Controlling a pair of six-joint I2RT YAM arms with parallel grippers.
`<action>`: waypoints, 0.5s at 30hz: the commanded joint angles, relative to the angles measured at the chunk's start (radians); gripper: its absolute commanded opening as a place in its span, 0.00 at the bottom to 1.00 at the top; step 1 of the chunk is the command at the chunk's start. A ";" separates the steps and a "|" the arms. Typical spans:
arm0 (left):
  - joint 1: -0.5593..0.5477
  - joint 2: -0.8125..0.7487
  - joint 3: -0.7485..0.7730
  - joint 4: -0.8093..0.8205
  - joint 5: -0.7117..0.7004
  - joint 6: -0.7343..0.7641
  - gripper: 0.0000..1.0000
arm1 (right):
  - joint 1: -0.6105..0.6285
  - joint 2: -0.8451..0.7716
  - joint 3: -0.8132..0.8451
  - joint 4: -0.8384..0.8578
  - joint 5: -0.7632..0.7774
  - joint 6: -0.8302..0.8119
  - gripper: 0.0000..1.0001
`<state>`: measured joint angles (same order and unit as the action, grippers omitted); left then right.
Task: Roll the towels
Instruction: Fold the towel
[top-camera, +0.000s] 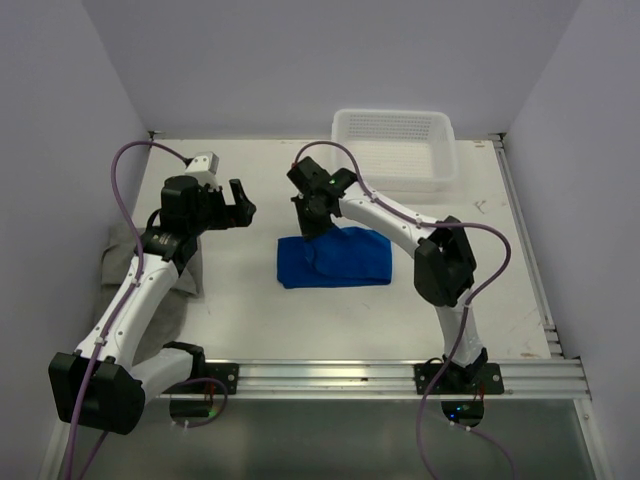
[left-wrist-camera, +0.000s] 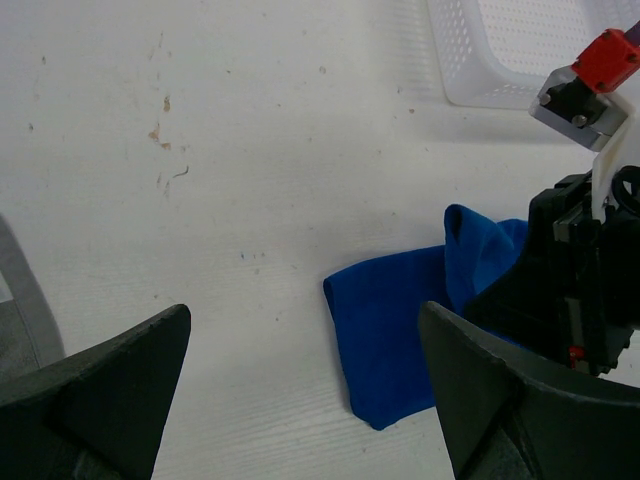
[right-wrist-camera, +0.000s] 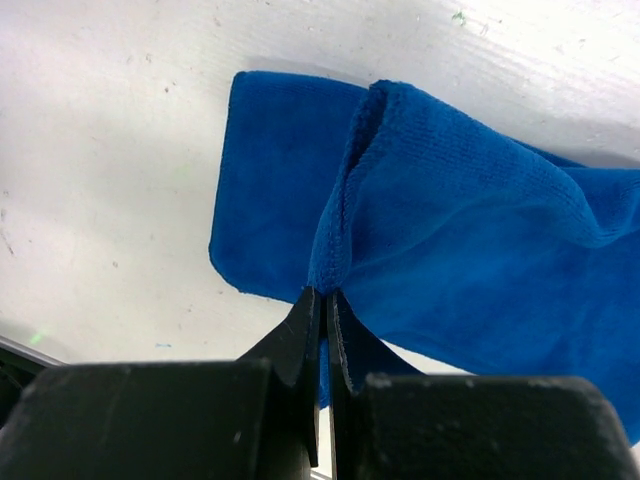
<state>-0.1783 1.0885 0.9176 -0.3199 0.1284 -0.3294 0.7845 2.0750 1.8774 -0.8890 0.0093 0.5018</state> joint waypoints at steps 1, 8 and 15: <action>-0.006 -0.002 -0.010 0.030 0.019 0.010 1.00 | 0.015 0.019 0.034 0.013 -0.042 0.018 0.00; -0.006 -0.006 -0.011 0.030 0.019 0.010 1.00 | 0.033 0.040 0.106 -0.016 -0.038 0.014 0.00; -0.006 -0.006 -0.010 0.030 0.022 0.009 1.00 | 0.050 0.068 0.098 0.002 -0.065 0.027 0.00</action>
<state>-0.1783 1.0885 0.9176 -0.3199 0.1310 -0.3294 0.8219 2.1220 1.9484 -0.8955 -0.0135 0.5152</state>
